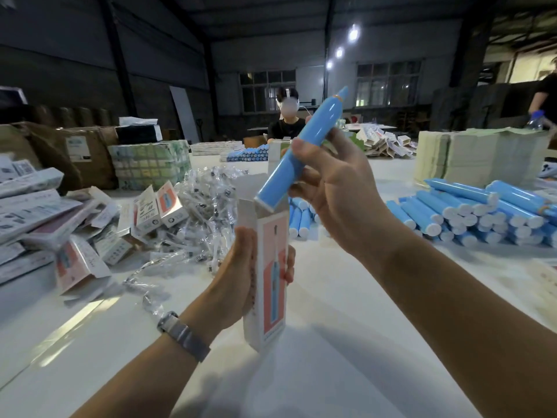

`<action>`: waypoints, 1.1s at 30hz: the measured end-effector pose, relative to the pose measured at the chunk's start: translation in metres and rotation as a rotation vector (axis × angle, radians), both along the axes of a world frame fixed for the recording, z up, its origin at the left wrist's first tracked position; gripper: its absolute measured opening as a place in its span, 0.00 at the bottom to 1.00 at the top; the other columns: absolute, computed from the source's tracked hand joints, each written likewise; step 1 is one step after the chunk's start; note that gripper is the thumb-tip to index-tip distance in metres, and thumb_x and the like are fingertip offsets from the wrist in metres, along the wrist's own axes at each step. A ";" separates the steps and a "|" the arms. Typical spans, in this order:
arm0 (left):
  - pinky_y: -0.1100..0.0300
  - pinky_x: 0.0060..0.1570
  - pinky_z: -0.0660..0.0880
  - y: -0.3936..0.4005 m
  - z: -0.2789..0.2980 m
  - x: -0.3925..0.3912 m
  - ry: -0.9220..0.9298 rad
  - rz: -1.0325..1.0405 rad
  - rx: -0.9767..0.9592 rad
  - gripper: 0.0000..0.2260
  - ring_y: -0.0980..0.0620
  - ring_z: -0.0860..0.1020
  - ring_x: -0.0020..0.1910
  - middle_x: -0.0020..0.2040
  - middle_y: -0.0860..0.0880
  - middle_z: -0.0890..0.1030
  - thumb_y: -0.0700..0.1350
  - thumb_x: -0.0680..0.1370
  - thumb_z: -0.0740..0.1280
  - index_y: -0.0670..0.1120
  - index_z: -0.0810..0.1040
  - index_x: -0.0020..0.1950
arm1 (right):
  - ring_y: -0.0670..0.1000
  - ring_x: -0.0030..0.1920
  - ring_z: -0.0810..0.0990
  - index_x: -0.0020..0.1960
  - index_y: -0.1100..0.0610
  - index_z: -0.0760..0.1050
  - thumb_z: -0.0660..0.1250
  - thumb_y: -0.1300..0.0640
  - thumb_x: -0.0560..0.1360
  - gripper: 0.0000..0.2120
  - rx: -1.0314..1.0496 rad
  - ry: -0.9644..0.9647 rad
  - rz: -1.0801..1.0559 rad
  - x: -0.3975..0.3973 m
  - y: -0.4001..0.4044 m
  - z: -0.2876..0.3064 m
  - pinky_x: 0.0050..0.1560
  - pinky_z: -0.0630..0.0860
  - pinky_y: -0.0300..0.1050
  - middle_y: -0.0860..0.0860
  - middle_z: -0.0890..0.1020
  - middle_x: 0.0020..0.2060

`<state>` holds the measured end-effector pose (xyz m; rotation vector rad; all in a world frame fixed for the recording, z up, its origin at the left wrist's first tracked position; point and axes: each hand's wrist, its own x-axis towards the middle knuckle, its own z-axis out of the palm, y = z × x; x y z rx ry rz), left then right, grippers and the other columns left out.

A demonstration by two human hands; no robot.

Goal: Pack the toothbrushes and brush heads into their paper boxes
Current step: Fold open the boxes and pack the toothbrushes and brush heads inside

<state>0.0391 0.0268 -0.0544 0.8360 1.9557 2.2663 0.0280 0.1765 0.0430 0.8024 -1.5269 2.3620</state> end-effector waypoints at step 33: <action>0.57 0.35 0.78 -0.058 0.005 -0.026 0.018 0.385 0.037 0.45 0.50 0.78 0.30 0.32 0.47 0.78 0.84 0.55 0.62 0.48 0.78 0.52 | 0.50 0.52 0.78 0.60 0.49 0.78 0.69 0.49 0.77 0.13 1.204 0.009 -0.294 -0.077 -0.035 -0.086 0.52 0.70 0.42 0.48 0.81 0.51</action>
